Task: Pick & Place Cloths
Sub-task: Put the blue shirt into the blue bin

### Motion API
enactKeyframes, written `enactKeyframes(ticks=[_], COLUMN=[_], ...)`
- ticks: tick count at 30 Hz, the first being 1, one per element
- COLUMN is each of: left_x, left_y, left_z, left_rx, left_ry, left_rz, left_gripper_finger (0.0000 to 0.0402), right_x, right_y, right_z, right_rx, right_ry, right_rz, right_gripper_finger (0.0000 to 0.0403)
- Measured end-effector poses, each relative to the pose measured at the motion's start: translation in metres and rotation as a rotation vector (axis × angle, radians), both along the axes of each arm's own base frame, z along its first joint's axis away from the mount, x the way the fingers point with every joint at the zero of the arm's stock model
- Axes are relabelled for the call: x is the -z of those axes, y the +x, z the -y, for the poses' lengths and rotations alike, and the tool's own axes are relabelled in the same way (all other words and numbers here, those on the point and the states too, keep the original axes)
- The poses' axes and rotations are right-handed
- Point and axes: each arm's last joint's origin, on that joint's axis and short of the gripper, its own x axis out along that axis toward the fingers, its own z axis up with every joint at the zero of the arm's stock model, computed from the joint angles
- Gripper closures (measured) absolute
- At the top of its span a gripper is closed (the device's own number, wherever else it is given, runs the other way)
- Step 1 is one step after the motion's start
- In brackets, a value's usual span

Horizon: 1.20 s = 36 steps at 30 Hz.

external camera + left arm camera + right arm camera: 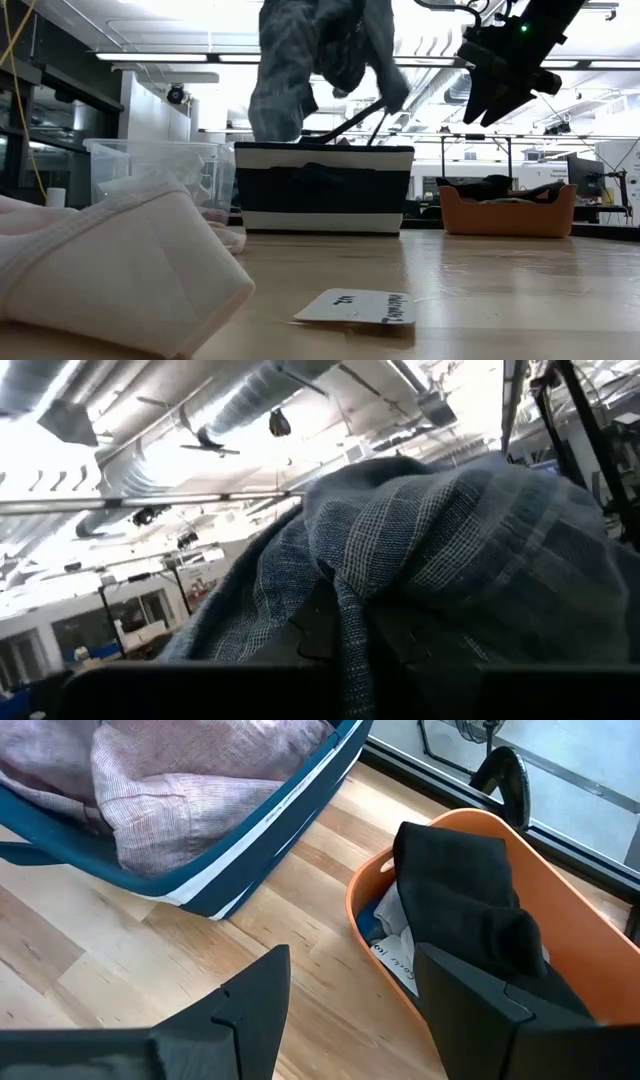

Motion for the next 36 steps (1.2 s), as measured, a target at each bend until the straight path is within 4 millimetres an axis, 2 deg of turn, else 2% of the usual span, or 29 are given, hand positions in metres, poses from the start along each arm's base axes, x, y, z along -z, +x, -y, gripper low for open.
enactKeyframes(ticks=[5,8,13,25,36], left_x=[0.009,0.013,0.026,0.071,0.119], left_y=[0.006,0.011,0.017,0.016,0.022], left_z=[-0.014,-0.017,-0.019,-0.027,-0.031], left_rx=[0.009,0.072,0.08,-0.189,-0.222], left_ry=[-0.017,-0.036,-0.117,-0.507,-0.743], left_rz=[-0.023,-0.033,-0.132,-0.447,-0.749], left_gripper_finger=[0.0385,0.0385,0.0385,0.0385,0.0385], right_x=[0.0,0.0,0.0,0.0,0.0], right_y=[0.0,0.0,0.0,-0.001,-0.001], right_z=[0.0,0.0,0.0,0.0,0.0], right_rx=[0.0,0.0,0.0,0.005,0.01], right_ry=[0.0,0.0,0.0,-0.005,-0.002], right_rz=[0.0,0.0,0.0,-0.005,-0.001], right_gripper_finger=[0.0198,0.0198,0.0198,0.0198,0.0198])
